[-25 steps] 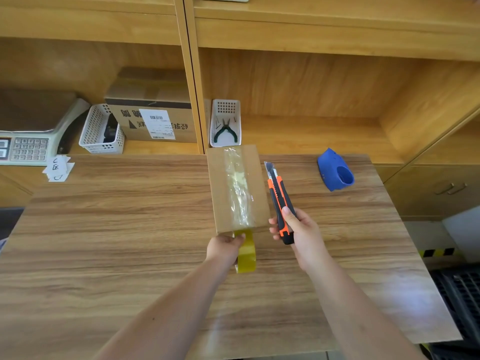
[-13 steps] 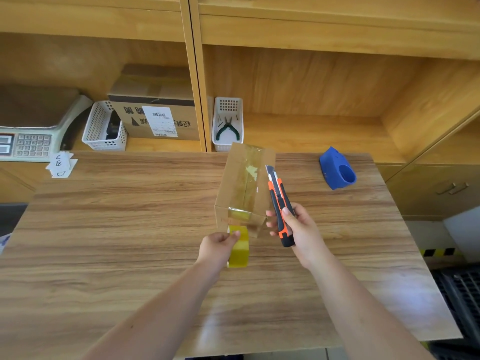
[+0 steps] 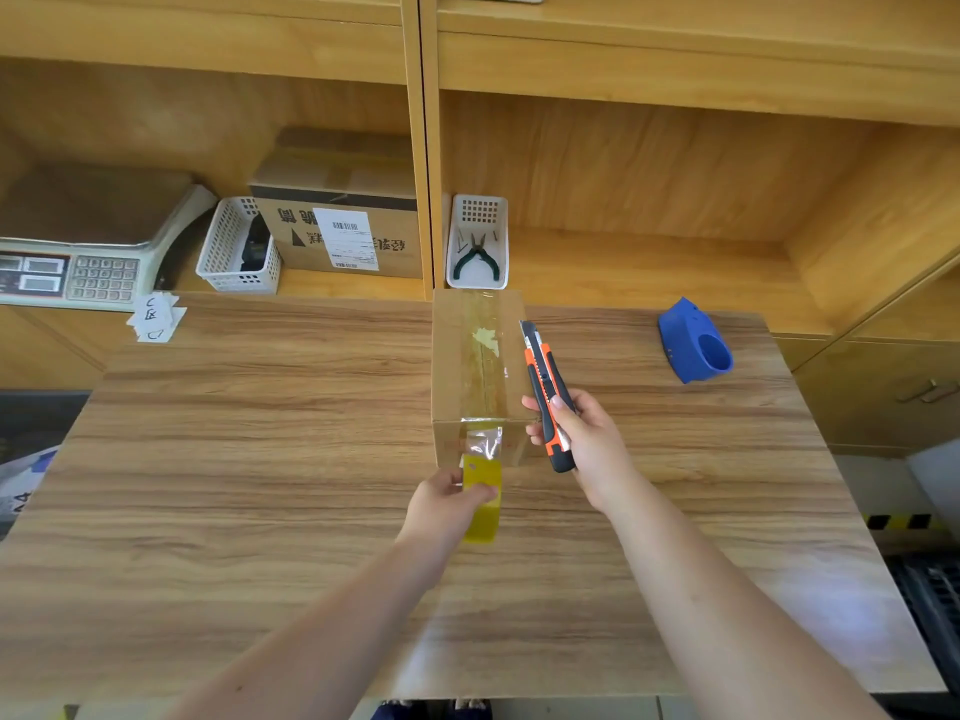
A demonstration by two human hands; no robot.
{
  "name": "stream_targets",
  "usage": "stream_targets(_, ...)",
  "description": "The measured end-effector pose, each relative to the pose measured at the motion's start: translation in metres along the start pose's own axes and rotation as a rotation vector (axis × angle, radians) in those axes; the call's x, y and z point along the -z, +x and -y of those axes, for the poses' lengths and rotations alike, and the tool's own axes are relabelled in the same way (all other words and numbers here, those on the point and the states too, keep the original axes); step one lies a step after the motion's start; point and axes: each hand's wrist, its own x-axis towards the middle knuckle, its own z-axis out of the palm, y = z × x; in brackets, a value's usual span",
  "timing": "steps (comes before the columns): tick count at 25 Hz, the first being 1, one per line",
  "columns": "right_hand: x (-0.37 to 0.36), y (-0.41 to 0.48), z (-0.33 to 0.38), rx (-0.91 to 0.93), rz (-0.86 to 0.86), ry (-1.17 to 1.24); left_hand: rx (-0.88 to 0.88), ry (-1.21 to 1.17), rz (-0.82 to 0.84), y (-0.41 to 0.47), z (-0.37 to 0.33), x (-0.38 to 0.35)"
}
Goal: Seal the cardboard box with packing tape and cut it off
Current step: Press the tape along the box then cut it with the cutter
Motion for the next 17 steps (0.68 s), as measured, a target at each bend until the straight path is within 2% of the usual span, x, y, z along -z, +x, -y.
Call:
stream_targets(12, 0.003, -0.006, 0.014, -0.049, 0.036, 0.036, -0.06, -0.143, 0.093, -0.011, 0.012, 0.001)
stream_targets(17, 0.001, -0.023, 0.013, -0.004, 0.034, -0.127, -0.067, -0.191, 0.128, -0.011, 0.018, 0.003)
